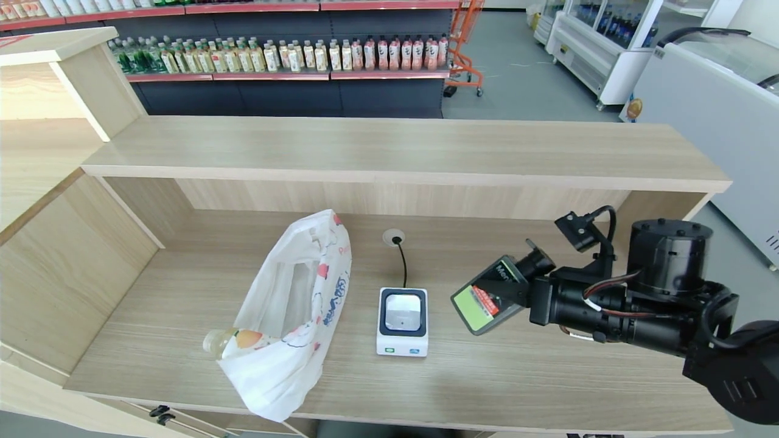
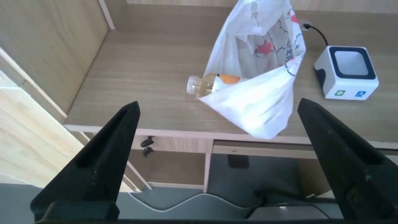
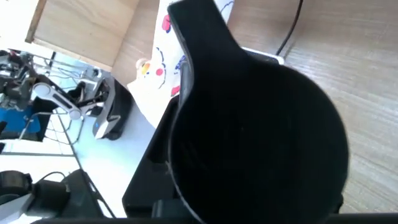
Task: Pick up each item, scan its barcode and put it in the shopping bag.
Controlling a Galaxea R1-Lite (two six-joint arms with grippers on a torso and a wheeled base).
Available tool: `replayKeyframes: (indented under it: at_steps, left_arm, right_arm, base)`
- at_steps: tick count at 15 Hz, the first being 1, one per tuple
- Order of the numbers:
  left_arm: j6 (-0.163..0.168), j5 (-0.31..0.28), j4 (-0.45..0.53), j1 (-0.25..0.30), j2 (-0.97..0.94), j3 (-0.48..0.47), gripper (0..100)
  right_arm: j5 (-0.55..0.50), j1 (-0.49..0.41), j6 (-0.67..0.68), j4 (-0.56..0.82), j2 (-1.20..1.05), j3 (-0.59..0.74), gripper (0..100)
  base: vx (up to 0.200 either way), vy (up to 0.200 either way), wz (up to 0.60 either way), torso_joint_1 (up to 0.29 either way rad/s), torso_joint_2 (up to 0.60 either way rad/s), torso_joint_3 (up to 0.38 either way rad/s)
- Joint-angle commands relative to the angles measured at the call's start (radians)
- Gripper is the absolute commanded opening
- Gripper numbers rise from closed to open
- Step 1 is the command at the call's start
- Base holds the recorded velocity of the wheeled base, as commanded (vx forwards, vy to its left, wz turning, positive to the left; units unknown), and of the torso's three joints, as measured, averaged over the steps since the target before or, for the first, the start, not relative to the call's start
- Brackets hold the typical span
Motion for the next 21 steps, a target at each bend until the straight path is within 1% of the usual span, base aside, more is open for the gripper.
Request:
replayKeyframes:
  at_steps: [1,3,9,13,21]
  left_arm:
    - [0.001,0.0,0.0,0.0,0.0,0.0,100]
    - [0.001,0.0,0.0,0.0,0.0,0.0,100]
    - [0.001,0.0,0.0,0.0,0.0,0.0,100]
    - [0.001,0.0,0.0,0.0,0.0,0.0,100]
    - [0.002,0.0,0.0,0.0,0.0,0.0,100]
  right_arm:
    - [-0.029,0.004,-0.017,-0.003,0.051,-0.02,0]
    - [-0.055,0.004,-0.017,-0.007,0.108,-0.057,0]
    - [-0.054,0.004,-0.017,-0.011,0.259,-0.143,0]
    - [-0.047,0.007,-0.015,-0.048,0.325,-0.207,0]
    - [-0.049,0.039,-0.015,-0.051,0.356,-0.212,0]
  base:
    - [0.0,0.2,0.0,-0.002,0.01,-0.002]
    - [0.0,0.2,0.0,0.002,0.0,0.0]
    - [0.0,0.0,0.0,0.0,0.0,0.0]
    - [0.0,0.0,0.0,0.0,0.0,0.0]
    - [0.0,0.0,0.0,0.0,0.0,0.0]
